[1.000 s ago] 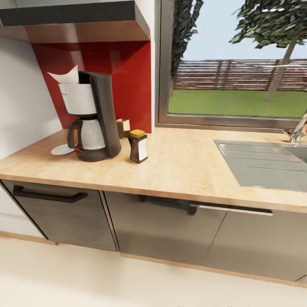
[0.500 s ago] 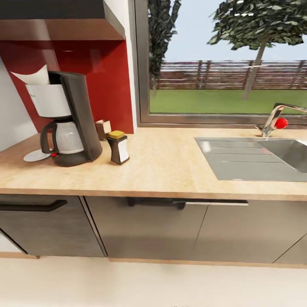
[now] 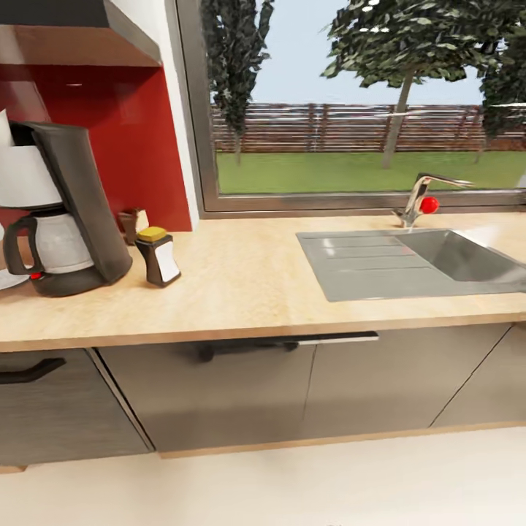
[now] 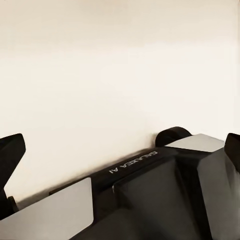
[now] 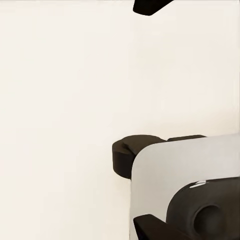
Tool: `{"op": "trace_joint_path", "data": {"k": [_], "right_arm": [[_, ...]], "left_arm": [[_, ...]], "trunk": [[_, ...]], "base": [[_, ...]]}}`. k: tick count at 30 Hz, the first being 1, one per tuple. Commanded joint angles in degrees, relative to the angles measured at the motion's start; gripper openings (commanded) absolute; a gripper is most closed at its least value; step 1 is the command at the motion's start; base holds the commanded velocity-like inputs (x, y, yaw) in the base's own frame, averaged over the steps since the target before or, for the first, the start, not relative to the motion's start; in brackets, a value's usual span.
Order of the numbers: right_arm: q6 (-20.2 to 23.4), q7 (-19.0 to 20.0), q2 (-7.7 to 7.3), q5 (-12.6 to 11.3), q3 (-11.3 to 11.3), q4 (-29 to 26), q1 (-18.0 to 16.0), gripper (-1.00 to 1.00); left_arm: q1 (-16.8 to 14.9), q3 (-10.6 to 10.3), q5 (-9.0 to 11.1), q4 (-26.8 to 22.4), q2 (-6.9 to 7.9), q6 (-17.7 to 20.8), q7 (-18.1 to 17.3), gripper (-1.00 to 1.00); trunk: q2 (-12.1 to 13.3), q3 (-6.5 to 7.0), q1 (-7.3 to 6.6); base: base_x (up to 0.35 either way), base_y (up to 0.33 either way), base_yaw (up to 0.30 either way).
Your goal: Set up a coffee station on the kitchen countertop: keep the coffee maker on the countertop, move the bottle of coffee from the kitchen shelf to the counter next to the coffee maker, place a paper coffee filter on top of the coffee maker, put the saucer next to the coffee maker with the coffee cup on the saucer, and place the electric kettle next to the coffee maker.
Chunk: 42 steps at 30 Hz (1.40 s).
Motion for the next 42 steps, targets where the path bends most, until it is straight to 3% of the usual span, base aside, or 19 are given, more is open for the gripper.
{"op": "trace_joint_path", "data": {"k": [1,27,42], "right_arm": [[-0.4,0.3,0.02,-0.4,0.5,0.2,-0.1,1.00],[-0.4,0.3,0.07,-0.4,0.5,0.2,-0.1,1.00],[-0.5,0.3,0.07,-0.4,0.5,0.2,-0.1,1.00]], "left_arm": [[0.0,-0.5,0.3,0.0,0.03,-0.4,-0.1,1.00],[0.0,-0.4,0.3,0.0,0.02,-0.4,0.0,1.00],[0.0,-0.4,0.3,0.0,0.05,-0.4,-0.1,1.00]], "trunk": [[0.0,-0.05,-0.01],[0.0,-0.05,-0.01],[0.0,-0.05,-0.01]], "base": [[0.000,-0.281,-0.089],[0.051,-0.201,-0.137],[0.010,-0.021,-0.244]]}}
